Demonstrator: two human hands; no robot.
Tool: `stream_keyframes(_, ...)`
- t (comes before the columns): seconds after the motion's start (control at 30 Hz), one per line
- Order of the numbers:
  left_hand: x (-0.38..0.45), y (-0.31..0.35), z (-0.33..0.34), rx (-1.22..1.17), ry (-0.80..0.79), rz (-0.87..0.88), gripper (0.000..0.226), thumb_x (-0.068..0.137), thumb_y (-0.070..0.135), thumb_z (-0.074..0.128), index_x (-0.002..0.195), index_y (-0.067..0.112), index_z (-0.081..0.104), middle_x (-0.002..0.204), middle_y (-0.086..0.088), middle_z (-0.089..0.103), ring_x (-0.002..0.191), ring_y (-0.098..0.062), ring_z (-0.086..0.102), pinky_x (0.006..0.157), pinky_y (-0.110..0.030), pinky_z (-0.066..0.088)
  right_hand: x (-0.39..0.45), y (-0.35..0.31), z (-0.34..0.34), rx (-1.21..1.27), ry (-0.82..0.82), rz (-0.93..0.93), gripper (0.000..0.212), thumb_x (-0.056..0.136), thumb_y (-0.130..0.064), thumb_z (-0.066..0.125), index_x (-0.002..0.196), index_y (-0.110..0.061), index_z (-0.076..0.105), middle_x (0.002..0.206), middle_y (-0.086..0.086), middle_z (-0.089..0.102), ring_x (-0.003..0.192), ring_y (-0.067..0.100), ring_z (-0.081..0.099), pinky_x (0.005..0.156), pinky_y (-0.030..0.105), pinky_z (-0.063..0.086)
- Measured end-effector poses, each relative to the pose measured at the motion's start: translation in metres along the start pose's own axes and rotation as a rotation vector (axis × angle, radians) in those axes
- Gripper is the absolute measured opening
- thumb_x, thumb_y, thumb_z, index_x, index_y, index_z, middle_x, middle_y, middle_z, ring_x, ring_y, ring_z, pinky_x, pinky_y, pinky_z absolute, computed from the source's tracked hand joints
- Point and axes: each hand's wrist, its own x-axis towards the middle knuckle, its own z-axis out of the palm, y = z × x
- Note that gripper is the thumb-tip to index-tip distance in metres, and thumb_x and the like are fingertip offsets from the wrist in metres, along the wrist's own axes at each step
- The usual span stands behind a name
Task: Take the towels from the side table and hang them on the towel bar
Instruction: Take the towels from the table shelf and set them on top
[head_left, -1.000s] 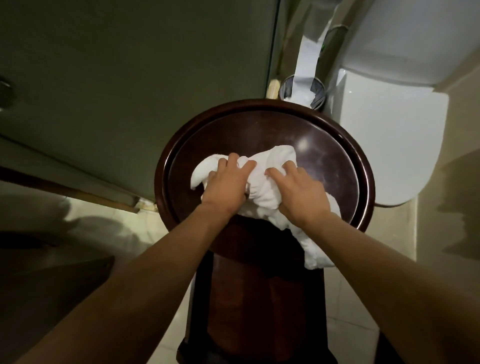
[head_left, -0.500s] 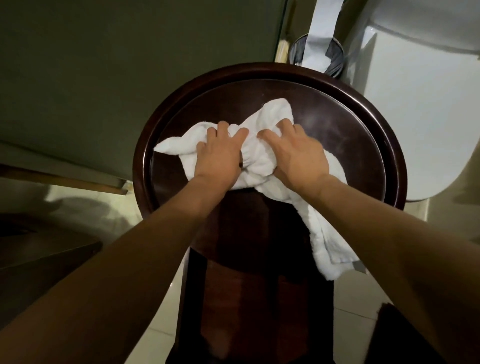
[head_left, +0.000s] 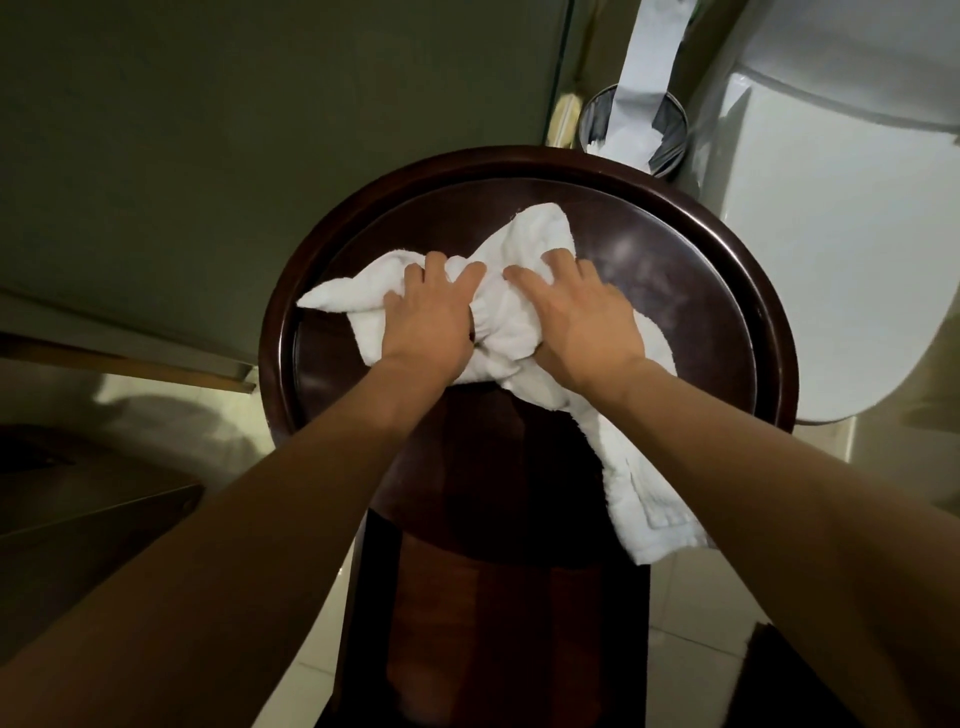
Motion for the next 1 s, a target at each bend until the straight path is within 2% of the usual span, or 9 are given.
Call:
stream_keyframes(0.13, -0.015, 0.001, -0.003, -0.101, 0.002, -0.025, 0.094, 0.082, 0.031, 0.07, 0.157, 0.034, 0.012, 0.165, -0.013, 0.008, 0.143, -0.035, 0.025, 0.099, -0.053, 0.043, -0.024, 0.008, -0.01, 0.14, 0.059, 0.09, 0.095, 0.076, -0.056, 0.07, 0.155, -0.03, 0.022, 0.157, 0.012, 0.029, 0.135, 0.036, 0.038, 0.098, 0.053, 0.041)
stream_keyframes(0.2, -0.024, 0.001, -0.001, -0.099, 0.015, -0.024, 0.101, 0.081, 0.041, 0.071, 0.158, 0.034, 0.007, 0.167, -0.014, 0.002, 0.148, -0.036, 0.018, 0.096, -0.053, 0.045, -0.045, 0.014, -0.012, 0.245, 0.081, 0.229, 0.104, 0.073, -0.073, 0.06, 0.156, -0.028, 0.017, 0.161, 0.01, 0.024, 0.142, 0.034, 0.032, 0.103, 0.056, 0.038)
stream_keyframes(0.27, -0.029, 0.002, 0.0, -0.151, -0.006, -0.024, 0.099, 0.081, 0.039, 0.071, 0.158, 0.035, 0.009, 0.166, -0.013, 0.004, 0.147, -0.035, 0.018, 0.099, -0.053, 0.044, -0.069, 0.019, -0.007, 0.242, -0.002, 0.31, 0.115, 0.069, -0.081, 0.057, 0.157, -0.028, 0.007, 0.161, 0.01, 0.024, 0.141, 0.035, 0.034, 0.1, 0.057, 0.042)
stream_keyframes(0.37, -0.031, 0.005, 0.0, -0.211, -0.024, -0.018, 0.096, 0.08, 0.035, 0.073, 0.157, 0.036, 0.015, 0.164, -0.012, 0.011, 0.143, -0.035, 0.023, 0.101, -0.052, 0.043, -0.088, 0.02, 0.006, 0.334, -0.097, 0.367, 0.115, 0.067, -0.071, 0.071, 0.154, -0.035, 0.005, 0.145, 0.008, 0.037, 0.121, 0.033, 0.051, 0.079, 0.05, 0.051)
stream_keyframes(0.47, -0.031, 0.007, 0.0, -0.227, -0.043, -0.022, 0.094, 0.081, 0.032, 0.072, 0.157, 0.035, 0.016, 0.162, -0.011, 0.013, 0.141, -0.034, 0.024, 0.102, -0.051, 0.043, -0.08, 0.014, 0.009, 0.48, -0.013, 0.381, 0.095, 0.076, -0.047, 0.077, 0.149, -0.041, 0.017, 0.133, 0.007, 0.042, 0.106, 0.033, 0.059, 0.072, 0.046, 0.051)
stream_keyframes(0.57, -0.03, 0.004, 0.002, -0.24, -0.036, -0.051, 0.091, 0.082, 0.032, 0.068, 0.157, 0.031, 0.017, 0.16, -0.012, 0.017, 0.138, -0.035, 0.026, 0.103, -0.052, 0.043, -0.058, 0.01, 0.002, 0.476, 0.107, 0.365, 0.087, 0.08, -0.023, 0.073, 0.149, -0.039, 0.023, 0.134, 0.008, 0.039, 0.113, 0.035, 0.053, 0.084, 0.051, 0.054)
stream_keyframes(0.63, -0.03, 0.002, 0.005, -0.228, -0.01, -0.056, 0.086, 0.084, 0.035, 0.066, 0.157, 0.029, 0.019, 0.156, -0.013, 0.022, 0.135, -0.036, 0.03, 0.1, -0.053, 0.045, -0.044, 0.01, -0.002, 0.483, 0.171, 0.331, 0.088, 0.079, -0.015, 0.073, 0.151, -0.033, 0.027, 0.139, 0.01, 0.036, 0.121, 0.036, 0.047, 0.091, 0.05, 0.052)
stream_keyframes(0.87, -0.031, 0.003, 0.009, -0.162, 0.013, -0.037, 0.083, 0.09, 0.043, 0.06, 0.159, 0.029, 0.014, 0.158, -0.014, 0.021, 0.136, -0.035, 0.031, 0.096, -0.05, 0.045, -0.041, 0.018, 0.01, 0.423, 0.099, 0.34, 0.1, 0.078, -0.021, 0.079, 0.156, -0.029, 0.017, 0.156, 0.013, 0.024, 0.136, 0.042, 0.032, 0.105, 0.059, 0.041)
stream_keyframes(1.0, -0.043, 0.002, 0.009, -0.173, 0.026, -0.006, 0.085, 0.095, 0.045, 0.055, 0.16, 0.028, 0.005, 0.165, -0.017, 0.007, 0.146, -0.036, 0.022, 0.104, -0.055, 0.041, -0.048, 0.016, -0.002, 0.269, 0.121, 0.313, 0.103, 0.076, -0.025, 0.082, 0.155, -0.028, 0.016, 0.164, 0.018, 0.014, 0.15, 0.04, 0.016, 0.115, 0.062, 0.028)
